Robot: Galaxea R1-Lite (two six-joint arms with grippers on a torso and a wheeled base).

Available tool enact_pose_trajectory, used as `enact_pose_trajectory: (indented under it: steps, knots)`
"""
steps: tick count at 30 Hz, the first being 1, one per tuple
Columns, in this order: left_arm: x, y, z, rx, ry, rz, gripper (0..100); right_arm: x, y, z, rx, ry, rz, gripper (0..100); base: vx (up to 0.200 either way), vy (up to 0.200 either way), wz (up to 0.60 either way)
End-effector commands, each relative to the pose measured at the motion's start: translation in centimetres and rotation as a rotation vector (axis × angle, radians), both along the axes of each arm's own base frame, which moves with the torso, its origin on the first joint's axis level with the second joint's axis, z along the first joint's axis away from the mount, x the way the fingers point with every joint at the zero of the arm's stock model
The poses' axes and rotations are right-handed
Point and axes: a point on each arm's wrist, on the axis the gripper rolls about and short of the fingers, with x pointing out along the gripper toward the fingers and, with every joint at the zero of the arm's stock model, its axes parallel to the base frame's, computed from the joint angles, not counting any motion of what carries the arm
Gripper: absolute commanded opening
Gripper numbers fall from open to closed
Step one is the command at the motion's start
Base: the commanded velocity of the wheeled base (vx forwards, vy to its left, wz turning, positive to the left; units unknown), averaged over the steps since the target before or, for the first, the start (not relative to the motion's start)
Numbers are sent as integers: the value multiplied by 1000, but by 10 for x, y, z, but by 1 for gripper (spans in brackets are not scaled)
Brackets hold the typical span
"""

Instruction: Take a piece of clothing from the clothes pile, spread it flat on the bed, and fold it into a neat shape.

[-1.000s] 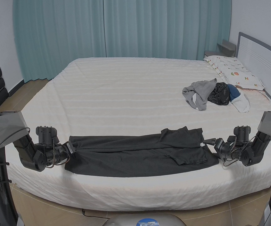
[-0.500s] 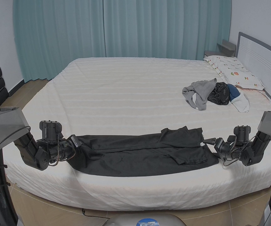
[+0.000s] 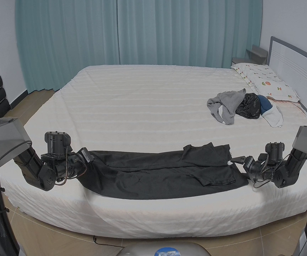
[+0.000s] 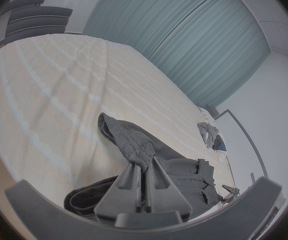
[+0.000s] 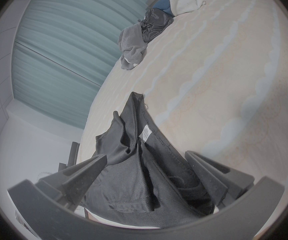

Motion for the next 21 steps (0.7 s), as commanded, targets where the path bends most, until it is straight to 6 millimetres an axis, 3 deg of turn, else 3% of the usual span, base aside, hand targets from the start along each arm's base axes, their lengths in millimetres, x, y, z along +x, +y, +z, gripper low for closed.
enact_pose_trajectory:
  steps: [1, 15, 21]
  knots:
    - [-1, -5, 2, 1, 1, -14, 0, 1, 0, 1, 0, -4, -1, 100, 0, -200, 0]
    - [1, -29, 7, 16, -8, -50, 0, 0, 0, 0, 0, -3, -1, 100, 0, -200, 0]
    - [5, -51, 17, 33, -1, -84, 0, 1, 0, 1, 1, -6, 2, 100, 0, -200, 0]
